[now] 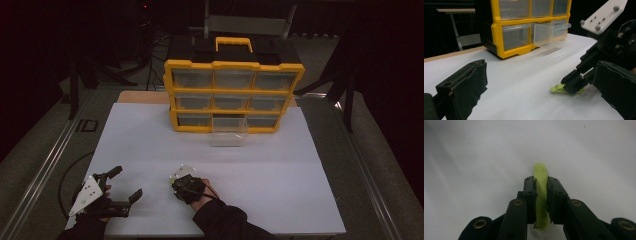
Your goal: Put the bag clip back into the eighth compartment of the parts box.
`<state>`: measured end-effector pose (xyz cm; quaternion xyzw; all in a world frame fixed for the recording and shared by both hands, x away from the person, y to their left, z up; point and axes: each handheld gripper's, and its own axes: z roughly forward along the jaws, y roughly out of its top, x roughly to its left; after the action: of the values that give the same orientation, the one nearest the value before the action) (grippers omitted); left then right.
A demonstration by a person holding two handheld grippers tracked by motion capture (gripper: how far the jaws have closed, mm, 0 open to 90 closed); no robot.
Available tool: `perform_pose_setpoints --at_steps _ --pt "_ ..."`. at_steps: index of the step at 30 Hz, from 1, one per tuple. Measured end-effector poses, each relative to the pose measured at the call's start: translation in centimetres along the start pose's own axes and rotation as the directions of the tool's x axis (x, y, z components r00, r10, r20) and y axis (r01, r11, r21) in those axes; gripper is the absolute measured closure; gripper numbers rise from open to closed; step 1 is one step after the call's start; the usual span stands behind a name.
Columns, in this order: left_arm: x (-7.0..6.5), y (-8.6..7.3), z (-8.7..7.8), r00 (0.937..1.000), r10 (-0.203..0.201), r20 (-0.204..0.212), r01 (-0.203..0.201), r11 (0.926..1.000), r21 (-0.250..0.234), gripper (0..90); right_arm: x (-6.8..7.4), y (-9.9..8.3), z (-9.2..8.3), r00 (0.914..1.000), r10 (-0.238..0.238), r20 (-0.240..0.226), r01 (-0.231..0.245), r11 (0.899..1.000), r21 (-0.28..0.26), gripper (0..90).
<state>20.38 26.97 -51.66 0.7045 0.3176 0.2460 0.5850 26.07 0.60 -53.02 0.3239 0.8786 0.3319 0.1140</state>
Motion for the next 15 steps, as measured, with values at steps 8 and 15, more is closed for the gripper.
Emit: perform_pose_setpoints --at_steps 8,15 --pt "0.0 0.0 0.0 1.0000 -0.003 -0.001 0.003 1.0000 -0.001 0.0 -0.6 0.8 -1.4 0.9991 -0.029 -0.033 0.029 1.000 -0.006 78.5" --pt "0.0 0.0 0.1 1.0000 -0.003 0.001 0.003 1.0000 0.003 0.0 -1.3 0.9 -2.4 0.9973 -0.056 -0.048 0.056 0.998 0.006 78.5"
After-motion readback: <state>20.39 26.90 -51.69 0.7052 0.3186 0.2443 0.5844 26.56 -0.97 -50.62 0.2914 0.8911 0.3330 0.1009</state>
